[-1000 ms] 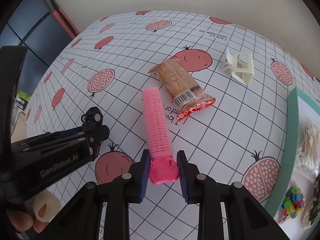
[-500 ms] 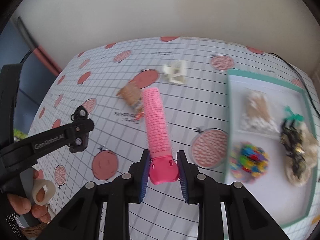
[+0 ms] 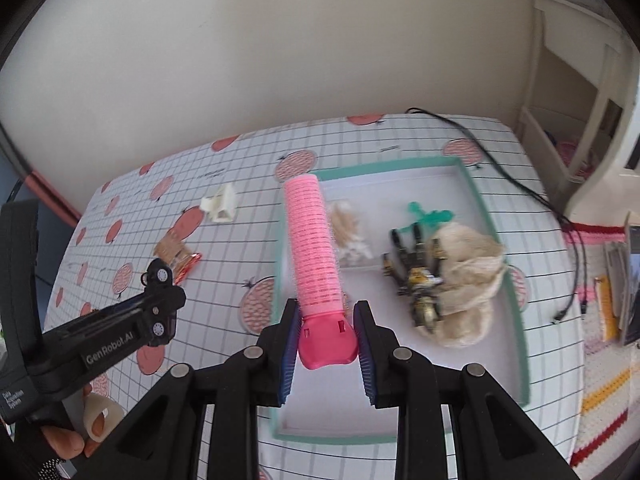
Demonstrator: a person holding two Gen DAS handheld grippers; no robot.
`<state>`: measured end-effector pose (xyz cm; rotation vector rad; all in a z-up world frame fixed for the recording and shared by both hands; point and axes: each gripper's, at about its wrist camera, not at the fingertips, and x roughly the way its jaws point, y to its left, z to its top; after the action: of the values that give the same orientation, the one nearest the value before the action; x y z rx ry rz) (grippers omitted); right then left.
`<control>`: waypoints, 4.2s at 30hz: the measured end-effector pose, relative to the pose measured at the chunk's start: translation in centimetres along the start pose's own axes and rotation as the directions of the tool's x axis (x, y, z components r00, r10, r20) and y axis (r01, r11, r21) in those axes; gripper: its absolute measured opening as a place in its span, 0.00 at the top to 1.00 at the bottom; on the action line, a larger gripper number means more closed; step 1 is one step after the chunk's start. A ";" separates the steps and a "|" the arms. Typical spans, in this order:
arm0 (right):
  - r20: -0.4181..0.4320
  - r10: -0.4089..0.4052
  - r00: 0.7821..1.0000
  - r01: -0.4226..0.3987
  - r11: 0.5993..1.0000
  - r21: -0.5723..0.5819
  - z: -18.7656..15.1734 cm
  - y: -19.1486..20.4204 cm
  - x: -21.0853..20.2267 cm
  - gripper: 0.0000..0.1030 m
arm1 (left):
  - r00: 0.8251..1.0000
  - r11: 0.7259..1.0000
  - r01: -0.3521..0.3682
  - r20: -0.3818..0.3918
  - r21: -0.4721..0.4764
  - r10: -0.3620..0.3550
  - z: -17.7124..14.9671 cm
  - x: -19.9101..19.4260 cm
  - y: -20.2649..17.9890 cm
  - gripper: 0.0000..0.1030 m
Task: Organize objects
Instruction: 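Carry the toy car with the left gripper while the right carries the pink roller toward the tray, then lower the pink roller into the tray with the right gripper while the left lowers the toy car, then open both grippers to release the toy car and pink roller in the tray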
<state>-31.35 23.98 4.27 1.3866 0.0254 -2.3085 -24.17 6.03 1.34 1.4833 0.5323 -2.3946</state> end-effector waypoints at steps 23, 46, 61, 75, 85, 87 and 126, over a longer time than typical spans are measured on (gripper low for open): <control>-0.128 0.015 0.992 -0.004 0.997 0.081 -1.3 -6.2 0.9 0.72 | 0.985 0.979 0.092 -0.159 0.185 -0.063 -2.9 5.0 -10.4 0.66; -0.296 0.017 0.955 -0.001 0.999 0.054 -2.9 -6.3 4.8 0.72 | 0.973 0.976 0.059 -0.231 0.209 -0.010 -4.5 7.8 -10.6 0.66; -0.353 -0.026 0.935 0.039 0.999 0.031 -3.6 -6.7 6.5 0.72 | 0.972 0.976 0.077 -0.234 0.205 -0.027 -4.5 8.2 -10.6 0.66; -0.377 -0.059 0.924 0.067 0.998 0.008 -4.1 -6.3 7.0 0.69 | 0.965 0.979 0.097 -0.256 0.179 -0.049 -4.2 8.5 -10.1 0.66; -0.362 -0.081 0.929 0.087 0.996 -0.001 -3.8 -6.0 5.9 0.62 | 0.973 0.980 0.096 -0.224 0.173 -0.055 -3.5 7.0 -9.5 0.58; -0.356 -0.079 0.931 0.084 0.996 -0.002 -3.7 -5.9 5.6 0.61 | 0.975 0.980 0.098 -0.215 0.171 -0.060 -3.3 6.5 -9.4 0.57; -0.270 -0.089 0.959 0.101 0.994 0.030 -2.5 -6.1 3.7 0.02 | 0.986 0.991 -0.114 -0.118 0.067 0.121 -1.6 4.2 -1.5 0.12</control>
<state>-33.06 28.78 -1.36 1.7475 0.1278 -2.1899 -25.36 7.93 -2.82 1.6472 0.3900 -2.2592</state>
